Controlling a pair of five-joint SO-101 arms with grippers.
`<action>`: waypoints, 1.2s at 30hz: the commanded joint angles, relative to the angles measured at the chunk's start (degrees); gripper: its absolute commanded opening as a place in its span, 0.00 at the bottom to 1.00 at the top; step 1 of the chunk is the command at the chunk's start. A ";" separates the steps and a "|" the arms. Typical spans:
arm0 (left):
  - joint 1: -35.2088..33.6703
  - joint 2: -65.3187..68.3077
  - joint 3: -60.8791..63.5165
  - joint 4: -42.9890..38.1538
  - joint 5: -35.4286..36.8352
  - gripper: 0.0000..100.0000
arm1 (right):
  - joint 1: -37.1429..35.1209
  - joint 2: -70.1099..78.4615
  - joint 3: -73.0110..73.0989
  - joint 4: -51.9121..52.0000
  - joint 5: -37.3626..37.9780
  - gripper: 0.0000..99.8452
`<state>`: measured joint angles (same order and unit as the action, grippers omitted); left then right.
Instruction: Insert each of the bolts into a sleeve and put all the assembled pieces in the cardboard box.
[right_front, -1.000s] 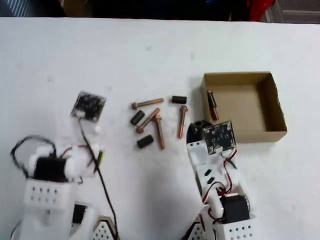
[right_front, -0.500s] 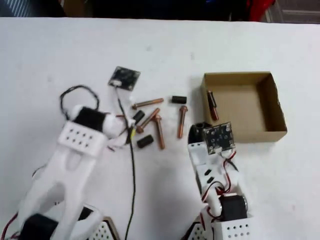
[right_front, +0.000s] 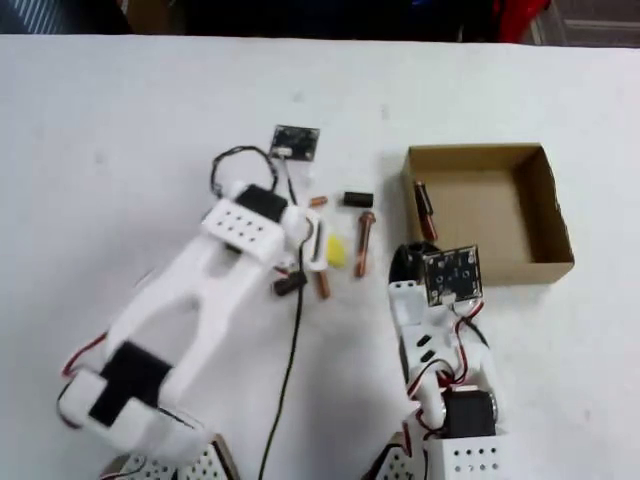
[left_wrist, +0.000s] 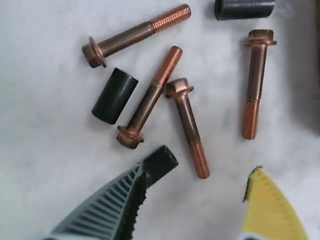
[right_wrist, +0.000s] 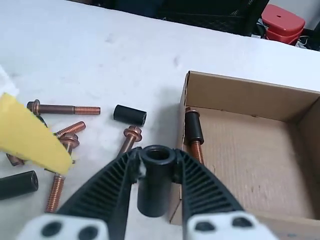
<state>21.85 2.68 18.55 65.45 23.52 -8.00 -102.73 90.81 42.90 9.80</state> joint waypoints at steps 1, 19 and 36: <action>0.22 4.18 -6.33 -2.20 2.73 0.33 | 0.75 -0.75 -0.53 -1.45 -0.62 0.02; -2.95 22.20 -20.22 -1.67 13.10 0.33 | 0.66 -0.75 -0.44 -1.36 -0.53 0.02; -0.48 22.55 -19.87 2.37 16.44 0.33 | 0.75 -0.75 -0.44 -1.36 -0.26 0.02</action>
<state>19.91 25.54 0.70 66.51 39.25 -8.00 -102.73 90.81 42.90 9.80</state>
